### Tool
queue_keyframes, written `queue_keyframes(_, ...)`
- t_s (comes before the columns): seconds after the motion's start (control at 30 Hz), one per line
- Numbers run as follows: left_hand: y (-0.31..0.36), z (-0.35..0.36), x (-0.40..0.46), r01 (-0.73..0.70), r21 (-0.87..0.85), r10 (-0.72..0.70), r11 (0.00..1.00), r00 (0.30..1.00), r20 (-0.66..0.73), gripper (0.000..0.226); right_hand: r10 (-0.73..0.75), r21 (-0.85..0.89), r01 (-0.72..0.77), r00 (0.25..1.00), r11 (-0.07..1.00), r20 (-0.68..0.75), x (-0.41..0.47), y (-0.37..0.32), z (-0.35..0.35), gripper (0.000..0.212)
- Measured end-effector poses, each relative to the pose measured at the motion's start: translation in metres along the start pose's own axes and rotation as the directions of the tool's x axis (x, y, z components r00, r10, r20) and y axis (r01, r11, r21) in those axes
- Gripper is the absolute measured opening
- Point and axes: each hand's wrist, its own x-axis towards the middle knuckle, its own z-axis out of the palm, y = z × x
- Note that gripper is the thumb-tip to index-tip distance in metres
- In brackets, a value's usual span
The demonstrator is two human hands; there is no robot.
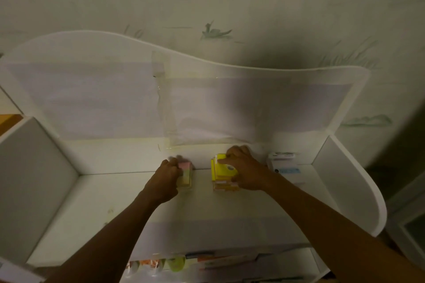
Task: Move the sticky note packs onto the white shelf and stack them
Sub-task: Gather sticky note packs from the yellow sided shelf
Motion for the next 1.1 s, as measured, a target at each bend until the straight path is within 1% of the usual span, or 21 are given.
queue_keyframes(0.27, 0.002, -0.001, 0.001, 0.012, 0.026, -0.013, 1.000, 0.999, 0.033, 0.041, -0.006, -0.076, 0.004, 1.000, 0.997, -0.026, -0.004, -0.002, 0.006, 0.071)
queue_keyframes(0.43, 0.006, -0.004, 0.000, 0.030, 0.043, -0.033, 0.999, 0.998, 0.056, 0.044, 0.030, -0.048, -0.031, 0.999, 0.998, -0.031, -0.009, -0.008, 0.009, 0.071)
queue_keyframes(0.57, 0.010, -0.006, -0.003, 0.038, 0.048, -0.042, 0.998, 0.996, 0.073, 0.042, 0.045, -0.012, -0.045, 0.999, 0.999, 0.006, -0.011, -0.016, 0.003, 0.071)
queue_keyframes(0.63, 0.010, -0.009, -0.003, 0.038, 0.043, -0.042, 0.998, 0.994, 0.099, 0.043, 0.075, 0.013, -0.076, 0.996, 0.997, 0.038, -0.014, -0.022, -0.004, 0.076)
queue_keyframes(0.7, 0.011, -0.015, -0.002, 0.038, 0.044, -0.044, 0.998, 0.990, 0.137, 0.042, 0.107, 0.026, -0.108, 0.994, 0.994, 0.032, -0.014, -0.027, -0.008, 0.084)
queue_keyframes(0.8, 0.015, -0.027, -0.001, 0.054, 0.024, -0.058, 0.998, 0.978, 0.200, 0.052, 0.104, -0.039, -0.103, 0.994, 0.994, 0.015, -0.012, -0.031, -0.014, 0.076)
queue_keyframes(0.87, 0.019, -0.037, -0.002, 0.071, 0.019, -0.073, 0.997, 0.971, 0.227, 0.065, 0.093, -0.046, -0.094, 0.996, 0.995, -0.014, -0.012, -0.033, -0.022, 0.079)
queue_keyframes(0.93, 0.024, -0.049, -0.003, 0.081, 0.027, -0.085, 0.996, 0.974, 0.212, 0.070, 0.067, -0.053, -0.069, 0.996, 0.996, -0.054, -0.012, -0.035, -0.032, 0.082)
queue_keyframes(1.0, 0.030, -0.063, -0.004, 0.097, 0.053, -0.104, 0.994, 0.981, 0.165, 0.069, 0.022, -0.060, -0.026, 0.998, 0.998, -0.067, -0.012, -0.040, -0.048, 0.081)
queue_keyframes(1.1, 0.036, -0.089, -0.007, 0.139, 0.012, -0.140, 0.990, 0.987, 0.075, 0.074, -0.020, -0.037, 0.017, 0.997, 0.999, -0.075, -0.014, -0.060, -0.083, 0.077)
